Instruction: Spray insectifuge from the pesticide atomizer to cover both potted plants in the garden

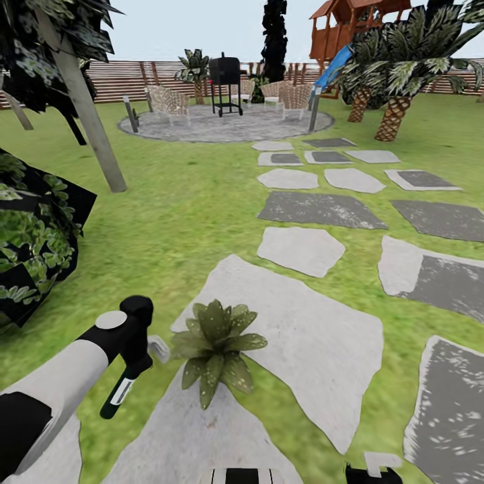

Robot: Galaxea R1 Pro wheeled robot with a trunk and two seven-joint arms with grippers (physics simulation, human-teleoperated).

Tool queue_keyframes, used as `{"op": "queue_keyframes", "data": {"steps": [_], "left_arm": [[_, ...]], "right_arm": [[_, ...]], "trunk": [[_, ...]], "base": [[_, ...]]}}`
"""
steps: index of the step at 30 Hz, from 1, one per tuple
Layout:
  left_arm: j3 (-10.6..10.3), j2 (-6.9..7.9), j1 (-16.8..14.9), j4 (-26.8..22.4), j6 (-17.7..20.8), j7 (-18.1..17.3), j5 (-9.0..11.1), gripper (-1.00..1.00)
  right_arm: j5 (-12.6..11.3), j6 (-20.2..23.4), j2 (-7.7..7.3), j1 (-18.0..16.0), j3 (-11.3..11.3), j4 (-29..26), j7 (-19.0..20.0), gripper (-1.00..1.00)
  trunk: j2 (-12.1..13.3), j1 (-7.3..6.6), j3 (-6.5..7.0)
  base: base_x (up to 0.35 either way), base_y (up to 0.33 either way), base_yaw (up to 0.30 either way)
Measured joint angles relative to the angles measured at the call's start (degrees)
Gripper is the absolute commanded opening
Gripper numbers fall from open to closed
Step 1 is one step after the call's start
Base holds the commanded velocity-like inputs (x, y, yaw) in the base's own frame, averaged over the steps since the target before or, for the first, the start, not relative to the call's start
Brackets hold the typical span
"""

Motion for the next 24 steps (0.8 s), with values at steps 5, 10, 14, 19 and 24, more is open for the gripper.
{"op": "queue_keyframes", "data": {"steps": [5,10,14,19,24], "left_arm": [[-0.1,-0.11,0.0,-0.2,0.0,0.0,-0.1,-1.0],[-0.4,-0.19,0.0,-0.2,0.0,0.0,-0.1,-1.0],[-0.3,-0.06,0.0,-0.1,0.0,0.0,-0.1,-1.0],[-0.2,-0.07,0.0,-0.1,0.1,0.0,-0.1,-1.0],[-0.3,-0.28,0.0,-0.1,0.2,0.0,-0.1,-1.0]], "right_arm": [[-0.1,0.0,-0.02,0.0,-0.1,0.0,0.0,1.0],[-0.1,0.0,0.0,0.0,-0.2,0.0,0.0,1.0],[-0.1,0.0,0.01,0.0,-0.1,0.0,0.0,1.0],[-0.1,0.0,0.01,0.0,-0.1,0.0,-0.1,1.0],[-0.1,0.0,0.01,0.0,-0.2,0.0,0.0,1.0]], "trunk": [[0.0,0.02,0.0],[0.0,0.04,0.0],[0.0,0.04,0.0],[0.0,0.01,0.0],[0.0,0.0,0.0]], "base": [[0.075,0.314,-0.264],[-0.162,0.302,-0.296],[-0.173,0.296,-0.286],[0.038,0.323,-0.058],[0.214,0.251,-0.127]]}}
